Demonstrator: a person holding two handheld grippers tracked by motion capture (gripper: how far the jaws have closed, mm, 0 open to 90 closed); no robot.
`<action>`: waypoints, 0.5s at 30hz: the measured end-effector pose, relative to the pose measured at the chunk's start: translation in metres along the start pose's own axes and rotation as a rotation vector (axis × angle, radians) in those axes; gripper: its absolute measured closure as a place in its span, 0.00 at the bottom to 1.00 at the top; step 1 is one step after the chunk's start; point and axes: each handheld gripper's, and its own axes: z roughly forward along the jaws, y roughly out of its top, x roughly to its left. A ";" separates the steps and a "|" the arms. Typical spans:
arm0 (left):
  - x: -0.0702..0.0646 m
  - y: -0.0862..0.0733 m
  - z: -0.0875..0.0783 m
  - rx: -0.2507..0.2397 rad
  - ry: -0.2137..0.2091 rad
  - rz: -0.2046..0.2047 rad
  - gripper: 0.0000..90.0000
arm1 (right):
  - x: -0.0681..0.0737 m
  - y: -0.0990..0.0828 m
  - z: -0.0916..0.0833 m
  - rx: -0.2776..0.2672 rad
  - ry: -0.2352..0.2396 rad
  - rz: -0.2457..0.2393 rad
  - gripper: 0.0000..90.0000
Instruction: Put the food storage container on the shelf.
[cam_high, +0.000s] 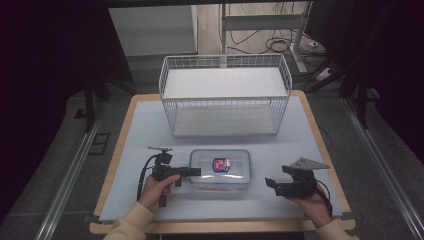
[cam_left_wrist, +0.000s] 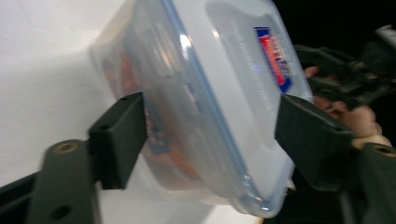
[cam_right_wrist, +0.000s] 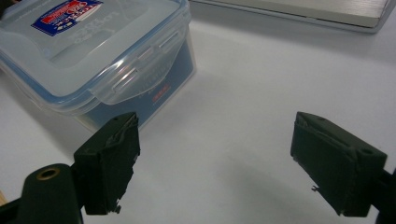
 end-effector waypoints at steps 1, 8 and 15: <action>0.000 0.000 -0.001 0.003 0.002 -0.002 0.29 | 0.000 0.000 0.000 0.000 0.001 0.000 0.18; -0.001 0.000 -0.004 -0.033 0.013 0.000 0.36 | 0.003 0.003 0.004 0.015 0.046 0.012 0.19; -0.001 0.001 -0.004 -0.051 0.022 -0.013 0.39 | 0.012 0.021 0.010 0.027 0.232 0.110 0.18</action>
